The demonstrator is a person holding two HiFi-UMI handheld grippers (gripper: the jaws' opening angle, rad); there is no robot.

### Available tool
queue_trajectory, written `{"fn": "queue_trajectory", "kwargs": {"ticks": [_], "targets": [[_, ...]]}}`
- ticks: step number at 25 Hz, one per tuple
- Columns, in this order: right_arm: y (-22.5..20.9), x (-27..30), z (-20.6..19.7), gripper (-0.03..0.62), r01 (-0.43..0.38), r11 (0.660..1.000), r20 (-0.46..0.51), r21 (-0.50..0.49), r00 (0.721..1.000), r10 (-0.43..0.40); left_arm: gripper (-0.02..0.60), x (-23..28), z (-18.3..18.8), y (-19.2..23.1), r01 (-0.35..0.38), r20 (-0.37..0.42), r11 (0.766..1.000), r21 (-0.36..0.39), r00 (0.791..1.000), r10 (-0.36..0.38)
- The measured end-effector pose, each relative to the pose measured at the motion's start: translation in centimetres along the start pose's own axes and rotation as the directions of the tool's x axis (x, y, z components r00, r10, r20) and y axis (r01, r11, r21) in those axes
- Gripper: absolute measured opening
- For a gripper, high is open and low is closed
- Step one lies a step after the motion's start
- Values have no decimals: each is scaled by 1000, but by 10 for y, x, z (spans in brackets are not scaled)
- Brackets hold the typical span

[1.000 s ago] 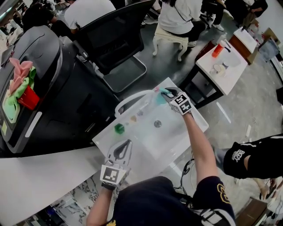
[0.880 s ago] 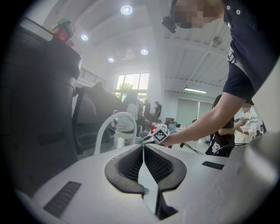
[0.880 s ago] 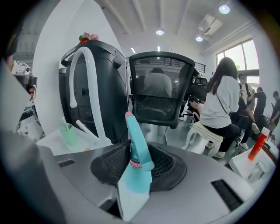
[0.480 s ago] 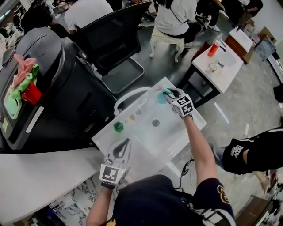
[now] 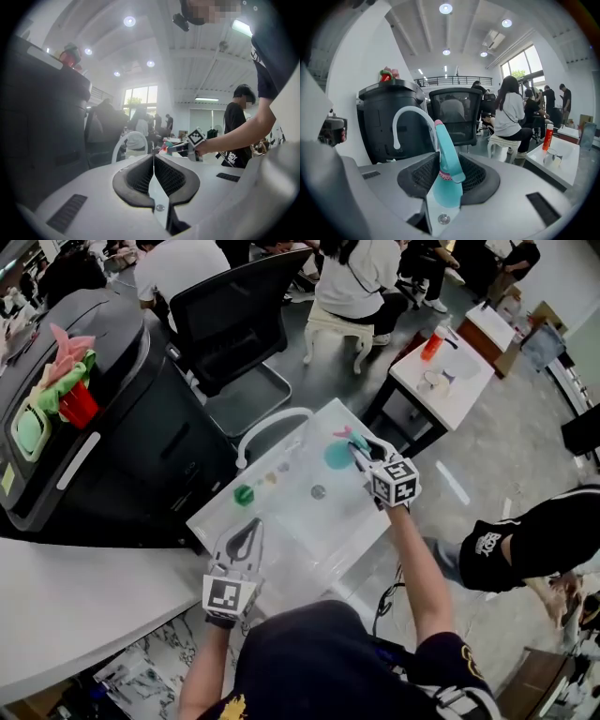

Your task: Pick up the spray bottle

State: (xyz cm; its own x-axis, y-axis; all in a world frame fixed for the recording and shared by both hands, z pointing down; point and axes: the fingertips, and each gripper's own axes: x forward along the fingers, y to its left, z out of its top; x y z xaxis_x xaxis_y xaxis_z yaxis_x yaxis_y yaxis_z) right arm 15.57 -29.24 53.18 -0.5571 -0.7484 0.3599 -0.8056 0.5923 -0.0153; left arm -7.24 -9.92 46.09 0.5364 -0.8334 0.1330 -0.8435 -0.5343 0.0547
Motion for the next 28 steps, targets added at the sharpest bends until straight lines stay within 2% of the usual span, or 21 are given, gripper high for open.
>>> {"fn": "queue_trajectory", "kwargs": {"ticks": [3, 7, 17, 28], "targets": [[20, -28, 12, 123, 1, 999, 31, 51, 1000, -3, 23, -13, 4, 1, -12, 19, 1000, -7, 1000, 13], [47, -62, 35, 123, -9, 993, 93, 114, 996, -2, 20, -30, 1, 5, -17, 14, 1000, 25, 1000, 17], [118, -124, 75, 123, -80, 982, 221, 170, 974, 41, 18, -55, 8, 24, -42, 27, 997, 62, 999, 41], [141, -146, 75, 123, -102, 978, 234, 183, 971, 57, 18, -67, 13, 24, -41, 40, 996, 80, 998, 38]]}}
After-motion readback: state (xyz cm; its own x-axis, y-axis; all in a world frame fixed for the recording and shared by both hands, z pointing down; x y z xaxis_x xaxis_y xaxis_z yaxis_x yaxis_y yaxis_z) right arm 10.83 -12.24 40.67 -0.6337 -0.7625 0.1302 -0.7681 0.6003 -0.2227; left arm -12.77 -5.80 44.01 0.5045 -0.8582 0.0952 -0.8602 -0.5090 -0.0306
